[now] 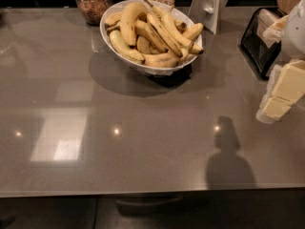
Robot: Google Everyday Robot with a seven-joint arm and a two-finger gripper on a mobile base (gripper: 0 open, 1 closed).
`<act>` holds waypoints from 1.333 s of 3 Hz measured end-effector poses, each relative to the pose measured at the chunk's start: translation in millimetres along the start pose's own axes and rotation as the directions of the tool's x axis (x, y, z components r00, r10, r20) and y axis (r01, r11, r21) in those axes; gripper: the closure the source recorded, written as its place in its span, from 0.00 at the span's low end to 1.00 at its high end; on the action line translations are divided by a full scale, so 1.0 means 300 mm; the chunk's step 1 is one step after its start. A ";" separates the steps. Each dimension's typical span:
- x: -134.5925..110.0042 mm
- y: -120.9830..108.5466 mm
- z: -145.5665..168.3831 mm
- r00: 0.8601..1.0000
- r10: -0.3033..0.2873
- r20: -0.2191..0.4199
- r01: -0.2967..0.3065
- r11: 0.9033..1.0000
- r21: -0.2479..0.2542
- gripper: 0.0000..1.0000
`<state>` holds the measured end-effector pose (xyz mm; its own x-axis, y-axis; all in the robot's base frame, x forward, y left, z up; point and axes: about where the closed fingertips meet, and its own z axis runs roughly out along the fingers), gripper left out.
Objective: Pick banana from white bowl
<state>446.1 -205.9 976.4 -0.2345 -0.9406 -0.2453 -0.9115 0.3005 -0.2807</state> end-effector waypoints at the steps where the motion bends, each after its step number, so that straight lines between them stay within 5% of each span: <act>1: -0.145 -0.018 0.104 0.993 0.066 0.095 -0.067 0.998 0.016 0.00; 2: -0.369 -0.088 0.197 0.961 0.159 0.226 -0.168 0.985 0.021 0.00; 3: -0.552 -0.169 0.221 0.910 0.245 0.336 -0.256 0.967 -0.010 0.00; 4: -0.552 -0.168 0.220 0.910 0.244 0.336 -0.256 0.967 -0.010 0.00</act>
Offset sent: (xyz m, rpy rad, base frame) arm 0.1297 0.1790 -0.0231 0.4533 -0.1213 -0.2092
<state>553.3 -54.8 969.9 -0.3227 -0.7294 -0.6032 -0.8244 0.5297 -0.1995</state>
